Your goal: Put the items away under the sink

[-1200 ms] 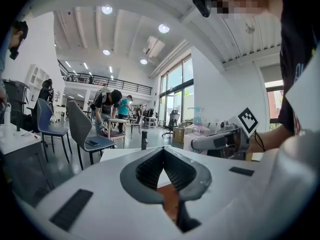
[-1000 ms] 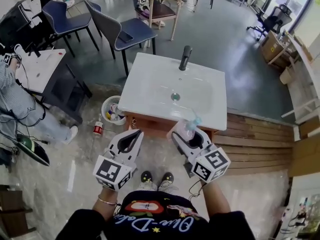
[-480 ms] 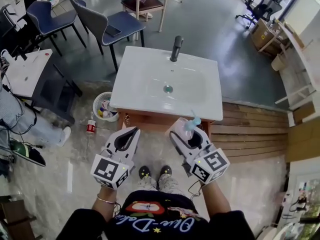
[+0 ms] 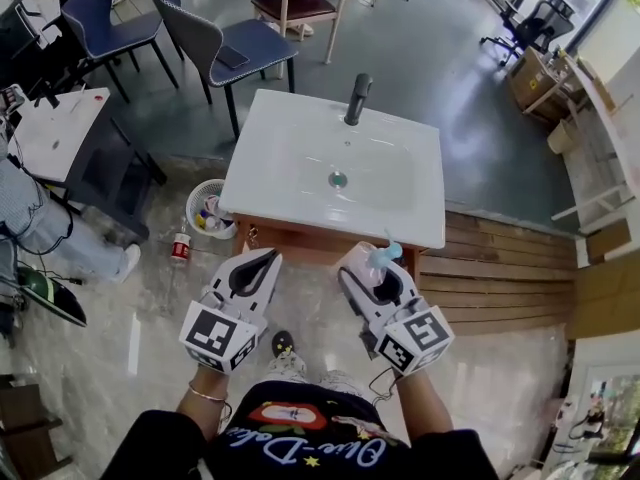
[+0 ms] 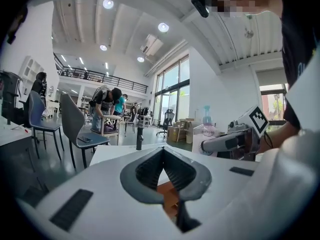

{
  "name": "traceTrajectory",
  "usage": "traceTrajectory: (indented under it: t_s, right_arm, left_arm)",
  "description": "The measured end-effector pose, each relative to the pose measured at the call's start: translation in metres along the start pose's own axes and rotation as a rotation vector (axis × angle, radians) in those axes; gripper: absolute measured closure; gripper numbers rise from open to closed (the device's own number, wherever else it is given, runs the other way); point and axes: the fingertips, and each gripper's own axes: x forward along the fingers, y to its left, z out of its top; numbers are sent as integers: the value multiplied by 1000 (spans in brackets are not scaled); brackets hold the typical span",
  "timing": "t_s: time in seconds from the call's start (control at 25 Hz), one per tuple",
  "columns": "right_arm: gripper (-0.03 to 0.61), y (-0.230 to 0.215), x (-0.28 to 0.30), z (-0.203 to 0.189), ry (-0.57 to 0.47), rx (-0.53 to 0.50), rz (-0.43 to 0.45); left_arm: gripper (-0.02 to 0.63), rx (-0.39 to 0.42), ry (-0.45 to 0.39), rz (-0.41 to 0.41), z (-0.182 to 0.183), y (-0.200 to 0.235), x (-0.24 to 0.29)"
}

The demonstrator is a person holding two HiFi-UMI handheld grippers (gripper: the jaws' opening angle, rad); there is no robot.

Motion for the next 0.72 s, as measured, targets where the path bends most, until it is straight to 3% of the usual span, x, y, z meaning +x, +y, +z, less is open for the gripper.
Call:
traceTrajectory:
  t_s: [0.4, 0.72]
  right_arm:
    - [367, -6, -11, -14, 32, 13, 43]
    - [367, -9, -18, -38, 59, 10, 26]
  left_arm:
    - [606, -12, 26, 27, -9, -22, -1]
    - [606, -37, 40, 30, -28, -30, 0]
